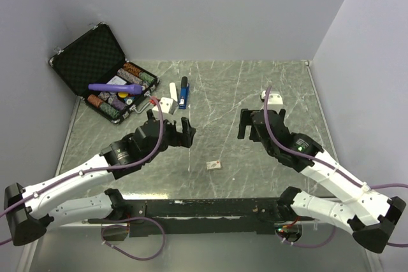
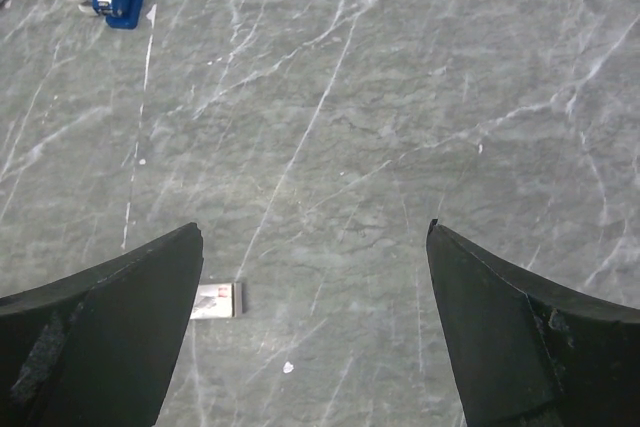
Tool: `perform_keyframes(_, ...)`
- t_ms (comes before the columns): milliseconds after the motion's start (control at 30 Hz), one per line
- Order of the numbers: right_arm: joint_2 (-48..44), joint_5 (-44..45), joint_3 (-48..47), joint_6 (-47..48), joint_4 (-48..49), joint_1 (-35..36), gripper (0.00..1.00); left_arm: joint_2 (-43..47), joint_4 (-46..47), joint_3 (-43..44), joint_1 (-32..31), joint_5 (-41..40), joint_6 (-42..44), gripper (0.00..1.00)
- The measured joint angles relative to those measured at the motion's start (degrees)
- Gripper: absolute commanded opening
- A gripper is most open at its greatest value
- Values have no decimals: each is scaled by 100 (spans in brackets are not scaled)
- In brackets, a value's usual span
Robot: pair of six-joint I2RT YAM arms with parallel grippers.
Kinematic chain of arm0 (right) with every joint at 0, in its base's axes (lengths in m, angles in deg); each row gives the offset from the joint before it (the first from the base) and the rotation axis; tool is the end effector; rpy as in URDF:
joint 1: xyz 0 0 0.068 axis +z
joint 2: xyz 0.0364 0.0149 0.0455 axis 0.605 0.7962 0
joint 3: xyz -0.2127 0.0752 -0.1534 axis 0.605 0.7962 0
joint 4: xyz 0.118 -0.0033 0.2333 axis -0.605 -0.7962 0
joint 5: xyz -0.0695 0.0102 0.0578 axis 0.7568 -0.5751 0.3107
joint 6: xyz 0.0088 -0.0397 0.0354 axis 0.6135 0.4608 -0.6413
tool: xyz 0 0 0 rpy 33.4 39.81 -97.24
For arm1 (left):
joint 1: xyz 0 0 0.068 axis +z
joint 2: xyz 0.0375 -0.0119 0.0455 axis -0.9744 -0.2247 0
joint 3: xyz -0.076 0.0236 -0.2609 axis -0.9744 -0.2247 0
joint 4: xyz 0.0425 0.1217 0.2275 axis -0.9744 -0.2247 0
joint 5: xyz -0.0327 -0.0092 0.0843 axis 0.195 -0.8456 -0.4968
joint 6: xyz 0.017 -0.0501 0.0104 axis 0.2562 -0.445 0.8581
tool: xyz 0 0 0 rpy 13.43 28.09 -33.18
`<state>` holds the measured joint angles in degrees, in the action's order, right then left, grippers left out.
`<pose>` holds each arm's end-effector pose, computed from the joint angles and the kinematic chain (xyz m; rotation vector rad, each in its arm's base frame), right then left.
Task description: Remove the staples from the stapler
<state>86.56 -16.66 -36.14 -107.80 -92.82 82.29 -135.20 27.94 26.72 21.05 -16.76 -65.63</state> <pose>0.1405 0.1147 0.3333 -0.0251 2.0918 0.1731 0.1326 -0.1692 0.3213 0.1800 1.9216 -0.5627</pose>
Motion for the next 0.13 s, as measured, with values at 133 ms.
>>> perform_keyframes(133,15,-59,-4,188,55,0,100,-39,7,24,0,-2,37,99)
